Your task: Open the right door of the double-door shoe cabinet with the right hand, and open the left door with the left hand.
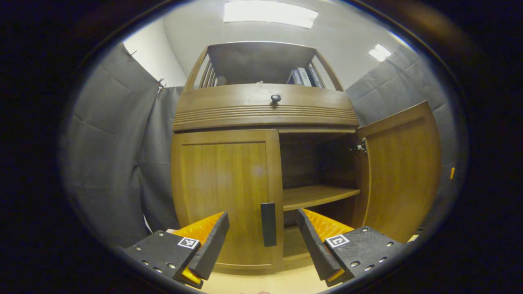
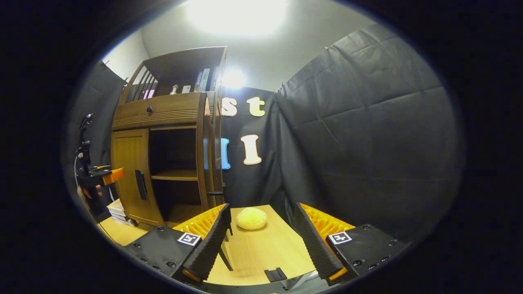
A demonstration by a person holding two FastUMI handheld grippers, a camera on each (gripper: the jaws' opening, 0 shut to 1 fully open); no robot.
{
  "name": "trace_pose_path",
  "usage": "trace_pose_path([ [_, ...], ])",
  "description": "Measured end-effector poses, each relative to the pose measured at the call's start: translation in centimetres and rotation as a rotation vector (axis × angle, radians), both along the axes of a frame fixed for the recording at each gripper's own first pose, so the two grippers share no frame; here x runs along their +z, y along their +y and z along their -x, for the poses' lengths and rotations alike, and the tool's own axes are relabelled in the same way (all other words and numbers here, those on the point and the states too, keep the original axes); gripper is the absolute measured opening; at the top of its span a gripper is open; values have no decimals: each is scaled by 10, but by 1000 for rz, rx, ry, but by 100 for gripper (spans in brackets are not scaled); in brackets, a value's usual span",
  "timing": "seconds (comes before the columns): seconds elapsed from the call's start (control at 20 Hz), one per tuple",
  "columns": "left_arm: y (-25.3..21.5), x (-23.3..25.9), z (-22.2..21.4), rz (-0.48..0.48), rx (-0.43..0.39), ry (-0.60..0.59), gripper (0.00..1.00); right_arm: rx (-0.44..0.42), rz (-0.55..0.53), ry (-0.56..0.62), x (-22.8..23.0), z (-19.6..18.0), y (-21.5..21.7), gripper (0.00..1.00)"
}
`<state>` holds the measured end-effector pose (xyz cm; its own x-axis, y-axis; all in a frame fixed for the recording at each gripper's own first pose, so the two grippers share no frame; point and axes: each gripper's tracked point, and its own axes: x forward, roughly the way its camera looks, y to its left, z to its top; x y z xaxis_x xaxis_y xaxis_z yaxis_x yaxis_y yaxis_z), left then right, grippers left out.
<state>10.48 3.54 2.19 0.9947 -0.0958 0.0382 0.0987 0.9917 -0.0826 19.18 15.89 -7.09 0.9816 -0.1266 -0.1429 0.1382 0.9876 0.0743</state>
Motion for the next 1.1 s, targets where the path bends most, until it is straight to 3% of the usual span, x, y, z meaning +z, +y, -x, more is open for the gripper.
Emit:
trace_pose_path([
  [0.7, -5, -54, -98, 48, 25, 79, 98, -86, -6, 61, -12, 17, -9, 92],
  [0.85, -12, -69, -111, 43, 13, 122, 87, -82, -7, 66, -12, 16, -6, 92],
  [1.0, -20, -73, -115, 27, 5, 130, 67, -70, 1, 79, -15, 17, -6, 92],
  [1.1, -27, -72, -116, 36, -32, 115, 68, -61, 2, 80, -15, 16, -4, 98],
])
